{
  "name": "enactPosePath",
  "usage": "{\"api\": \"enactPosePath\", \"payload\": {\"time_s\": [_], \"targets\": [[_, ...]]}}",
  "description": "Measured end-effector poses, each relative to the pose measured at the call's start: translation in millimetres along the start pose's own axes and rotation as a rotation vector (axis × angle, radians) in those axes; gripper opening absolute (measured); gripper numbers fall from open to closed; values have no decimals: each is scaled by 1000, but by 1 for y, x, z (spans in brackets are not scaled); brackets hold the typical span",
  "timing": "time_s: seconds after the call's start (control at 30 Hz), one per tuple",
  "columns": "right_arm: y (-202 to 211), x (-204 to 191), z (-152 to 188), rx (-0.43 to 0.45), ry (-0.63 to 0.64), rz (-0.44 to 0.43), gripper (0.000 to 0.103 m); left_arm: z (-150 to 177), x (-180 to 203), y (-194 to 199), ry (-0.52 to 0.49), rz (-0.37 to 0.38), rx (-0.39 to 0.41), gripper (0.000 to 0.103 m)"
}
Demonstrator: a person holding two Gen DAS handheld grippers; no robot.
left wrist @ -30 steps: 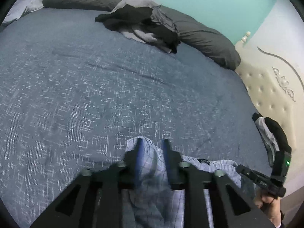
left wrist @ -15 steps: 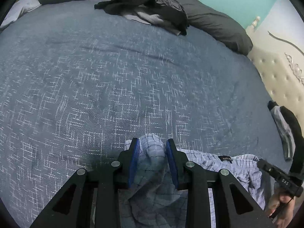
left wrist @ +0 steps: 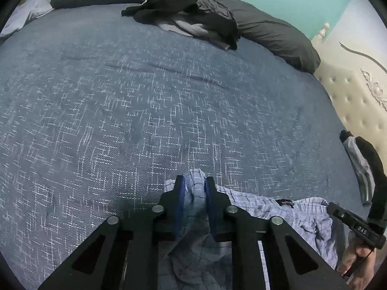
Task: Fold clothes
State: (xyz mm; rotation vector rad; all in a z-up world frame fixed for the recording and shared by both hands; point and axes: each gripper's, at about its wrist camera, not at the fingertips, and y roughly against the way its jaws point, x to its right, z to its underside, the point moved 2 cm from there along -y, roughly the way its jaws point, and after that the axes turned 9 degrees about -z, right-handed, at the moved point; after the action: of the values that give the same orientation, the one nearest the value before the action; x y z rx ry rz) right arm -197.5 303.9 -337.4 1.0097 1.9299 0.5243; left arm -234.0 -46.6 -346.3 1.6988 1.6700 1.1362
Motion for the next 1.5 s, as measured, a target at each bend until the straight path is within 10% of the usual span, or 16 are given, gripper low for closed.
{"api": "enactPosePath", "payload": {"time_s": [0.27,0.43,0.93,1.07,1.5], "targets": [[6,4,-4,24,-18,-13,8,6,9,28,-34,30,63,10],[14,15,-10,43,-72,-6,33,8,4,36,-29,32,74,10],[-10,2,-15,-14,-64,-53,33,10,-8,36,-9,39,70,10],[-17,-1,-15,-28,-55,-43,9,7,-8,42,-10,41,85,10],[28,-25,-61,232,-3,-81,6,-25,13,71,-18,56,217,10]]}}
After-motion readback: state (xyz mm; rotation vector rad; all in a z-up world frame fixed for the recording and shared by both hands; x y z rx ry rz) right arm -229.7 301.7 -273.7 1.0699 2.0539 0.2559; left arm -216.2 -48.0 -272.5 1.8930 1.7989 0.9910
